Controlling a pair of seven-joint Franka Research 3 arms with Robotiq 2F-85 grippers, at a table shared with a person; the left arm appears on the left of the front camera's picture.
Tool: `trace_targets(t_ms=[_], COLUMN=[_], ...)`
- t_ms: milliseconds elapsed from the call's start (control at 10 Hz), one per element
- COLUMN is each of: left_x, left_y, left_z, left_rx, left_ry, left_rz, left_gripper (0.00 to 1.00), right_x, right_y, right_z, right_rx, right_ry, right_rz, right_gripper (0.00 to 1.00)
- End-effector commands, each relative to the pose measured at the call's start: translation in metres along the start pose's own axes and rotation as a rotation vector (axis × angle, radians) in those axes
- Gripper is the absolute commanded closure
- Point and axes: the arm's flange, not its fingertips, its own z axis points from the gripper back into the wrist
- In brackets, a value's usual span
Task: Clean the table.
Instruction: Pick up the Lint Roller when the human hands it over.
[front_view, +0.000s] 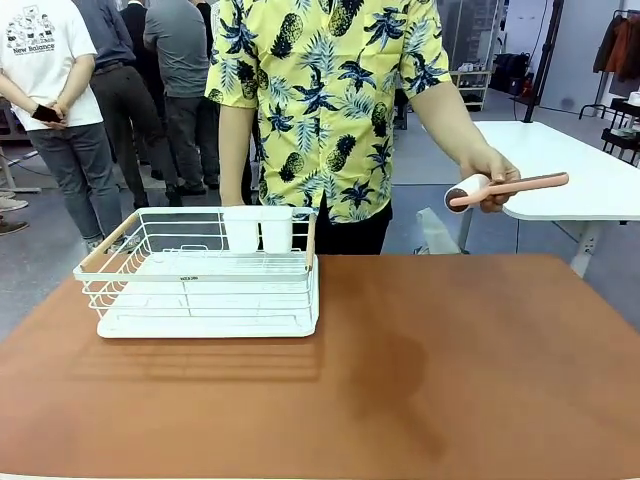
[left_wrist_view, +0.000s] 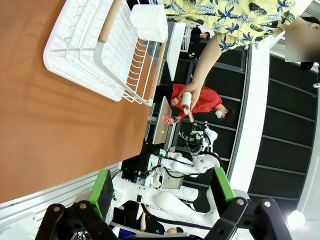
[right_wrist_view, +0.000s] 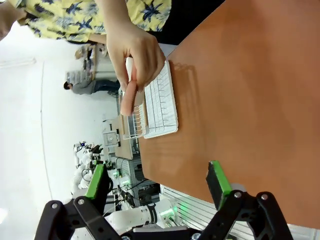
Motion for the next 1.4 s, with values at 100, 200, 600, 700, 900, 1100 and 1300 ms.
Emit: trace_targets(t_ms=[100, 200, 600, 700, 900, 1100, 1300], left_x=[-0.002, -0.002, -0.002, -0.002, -0.002, -0.002, -0.002], left_y=[0.001, 0.001, 0.001, 0.001, 0.001, 0.001, 0.001], left_z=[0.002, 0.002, 0.002, 0.002, 0.002, 0.002, 0.002], left_rx=[-0.010, -0.010, -0.010, -0.010, -0.010, -0.010, -0.010], left_ry=[-0.003, -0.003, -0.003, -0.003, -0.003, -0.003, -0.003], left_rz=[-0.002, -0.002, -0.002, -0.002, -0.002, -0.002, -0.002], left_gripper=[0.00, 0.00, 0.00, 0.00, 0.00, 0.00, 0.00], right_x=[-0.016, -0.013, -0.014, -0.015, -0.015, -0.015, -0.014], right_y=[0.037, 0.040, 0.056, 0.060, 0.062, 0.065, 0.064], right_z=[-0.045, -0.060, -0.104, -0.113, -0.130, -0.141, -0.150], right_rx=[-0.093, -0.086, -0.063, -0.057, -0.057, -0.043, -0.053], right_ry=[-0.059, -0.060, -0.097, -0.100, -0.096, -0.103, -0.102], right_rz=[-0.102, -0.108, -0.089, -0.082, -0.084, -0.086, -0.077], right_gripper=[0.00, 0.00, 0.00, 0.00, 0.00, 0.00, 0.00])
